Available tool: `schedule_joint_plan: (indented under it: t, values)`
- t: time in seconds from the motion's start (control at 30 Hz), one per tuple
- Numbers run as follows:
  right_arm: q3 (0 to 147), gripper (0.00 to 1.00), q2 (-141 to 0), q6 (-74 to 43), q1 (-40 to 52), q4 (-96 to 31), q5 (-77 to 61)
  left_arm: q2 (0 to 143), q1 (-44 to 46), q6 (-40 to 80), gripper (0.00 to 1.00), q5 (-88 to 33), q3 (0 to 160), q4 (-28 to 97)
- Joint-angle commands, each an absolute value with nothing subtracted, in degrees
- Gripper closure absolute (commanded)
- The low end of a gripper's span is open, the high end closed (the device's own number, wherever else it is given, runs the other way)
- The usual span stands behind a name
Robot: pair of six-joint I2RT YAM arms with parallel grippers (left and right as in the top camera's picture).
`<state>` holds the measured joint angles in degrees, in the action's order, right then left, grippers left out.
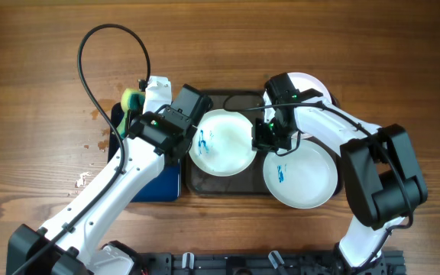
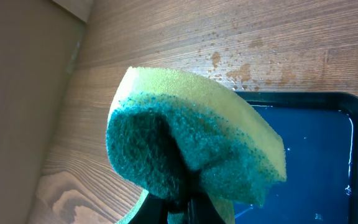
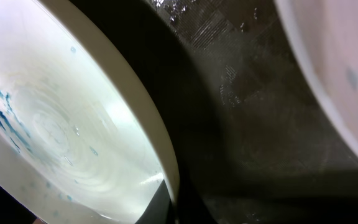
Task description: Clean dirty plates on tray and stack at the side
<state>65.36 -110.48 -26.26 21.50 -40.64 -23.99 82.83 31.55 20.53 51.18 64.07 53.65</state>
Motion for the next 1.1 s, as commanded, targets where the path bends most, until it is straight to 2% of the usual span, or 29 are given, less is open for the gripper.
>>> schedule_joint_plan:
  t: [0.0, 0.07, 0.17, 0.3, 0.4, 0.67, 0.77, 1.07]
  values:
    - [64.4, 0.96, -111.7, -25.3, 21.7, -41.2, -22.7, 82.1, 31.8, 21.9, 0.96, 53.4, 64.4, 53.3]
    - [64.4, 0.96, -111.7, -25.3, 21.7, -41.2, -22.7, 82.1, 31.8, 21.9, 0.96, 53.3, 64.4, 53.4]
    - [64.4, 0.96, -111.7, -25.3, 21.7, -41.2, -22.7, 82.1, 31.7, 21.9, 0.96, 45.8, 64.4, 53.6]
    - [64.4, 0.96, -111.7, -25.3, 21.7, -41.4, -22.9, 82.1, 29.7, 25.4, 0.96, 24.1, 64.4, 53.6]
    - [64.4, 0.96, -111.7, -25.1, 21.7, -41.7, -22.9, 82.2, 26.5, 26.3, 0.96, 13.9, 64.4, 53.6]
    - [64.4, 0.96, -111.7, -25.0, 21.7, -42.2, -22.9, 82.3, 12.6, 27.4, 0.96, 7.6, 64.4, 54.5]
    - [64.4, 0.96, -111.7, -25.1, 21.7, -42.2, -22.9, 83.5, 7.3, 23.1, 0.96, -2.3, 64.4, 54.8]
    - [64.4, 0.96, -111.7, -25.4, 21.7, -42.1, -22.9, 89.6, 5.9, 16.9, 0.96, -12.2, 64.4, 57.9]
